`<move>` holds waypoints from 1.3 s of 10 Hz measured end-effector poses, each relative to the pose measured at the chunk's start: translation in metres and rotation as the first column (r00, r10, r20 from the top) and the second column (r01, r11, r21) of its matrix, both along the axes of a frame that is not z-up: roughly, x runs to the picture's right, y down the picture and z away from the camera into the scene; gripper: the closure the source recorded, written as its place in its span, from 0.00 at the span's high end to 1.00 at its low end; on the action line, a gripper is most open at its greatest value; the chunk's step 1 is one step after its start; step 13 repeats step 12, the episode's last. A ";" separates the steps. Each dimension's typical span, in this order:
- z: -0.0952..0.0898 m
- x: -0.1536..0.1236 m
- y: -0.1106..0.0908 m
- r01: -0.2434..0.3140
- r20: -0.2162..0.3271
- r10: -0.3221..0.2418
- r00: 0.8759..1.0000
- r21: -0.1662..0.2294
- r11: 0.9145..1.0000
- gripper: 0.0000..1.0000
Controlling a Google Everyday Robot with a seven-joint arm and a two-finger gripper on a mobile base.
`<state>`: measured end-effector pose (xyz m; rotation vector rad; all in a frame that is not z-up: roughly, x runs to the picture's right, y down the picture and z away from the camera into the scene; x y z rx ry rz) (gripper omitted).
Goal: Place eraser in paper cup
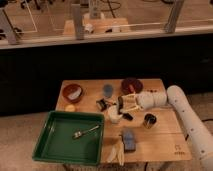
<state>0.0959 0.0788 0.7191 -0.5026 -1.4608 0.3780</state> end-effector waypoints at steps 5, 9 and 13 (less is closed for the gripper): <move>0.018 -0.009 0.007 0.011 -0.020 -0.012 1.000 -0.022 1.000 0.63; 0.022 -0.011 0.007 0.002 -0.014 -0.002 1.000 -0.012 1.000 0.80; 0.024 -0.009 0.008 -0.018 -0.004 0.017 1.000 -0.049 0.999 0.80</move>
